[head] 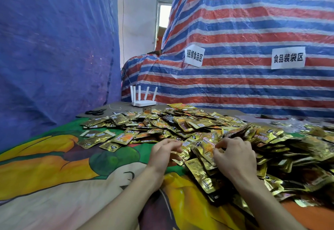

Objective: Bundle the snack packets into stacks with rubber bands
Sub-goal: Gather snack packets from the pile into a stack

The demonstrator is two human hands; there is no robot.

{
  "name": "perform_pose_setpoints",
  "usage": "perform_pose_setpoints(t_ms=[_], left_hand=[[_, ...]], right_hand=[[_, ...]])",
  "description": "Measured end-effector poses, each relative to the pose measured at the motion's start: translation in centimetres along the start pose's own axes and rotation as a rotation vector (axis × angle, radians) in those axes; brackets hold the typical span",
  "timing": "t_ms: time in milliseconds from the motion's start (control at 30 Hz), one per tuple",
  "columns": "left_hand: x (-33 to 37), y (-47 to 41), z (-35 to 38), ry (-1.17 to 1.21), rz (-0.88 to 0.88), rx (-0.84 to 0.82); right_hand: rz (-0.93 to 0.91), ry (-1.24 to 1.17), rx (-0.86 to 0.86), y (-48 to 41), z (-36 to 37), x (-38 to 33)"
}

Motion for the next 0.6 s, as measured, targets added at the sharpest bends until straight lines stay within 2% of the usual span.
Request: perform_pose_setpoints(t_ms=[167, 267, 367, 467, 600], left_hand=[[0.1, 0.1, -0.5, -0.241, 0.267, 0.249], [0.6, -0.5, -1.0, -0.363, 0.287, 0.377], [1.9, -2.8, -2.0, -0.609, 0.303, 0.402], [2.6, -5.6, -3.5, -0.829, 0.268, 0.423], [1.8, -9.2, -5.0, -1.217, 0.188, 0.412]], right_hand=[[0.022, -0.061, 0.062, 0.0, -0.5, 0.1], [-0.031, -0.058, 0.09, -0.3, -0.9, -0.8], [-0.157, -0.01, 0.075, -1.9, -0.7, -2.9], [-0.247, 0.075, -0.015, -5.0, 0.4, -4.8], [-0.301, 0.201, -0.257, -9.6, 3.9, -6.0]])
Point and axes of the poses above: each hand's wrist, its own y-axis away from the middle knuckle, its own z-axis out of the palm, x = y × z, the point moved 4 cm from there along -y, towards the middle knuckle, and after that the axes turned 6 degrees about -z, right-handed, at the moved point
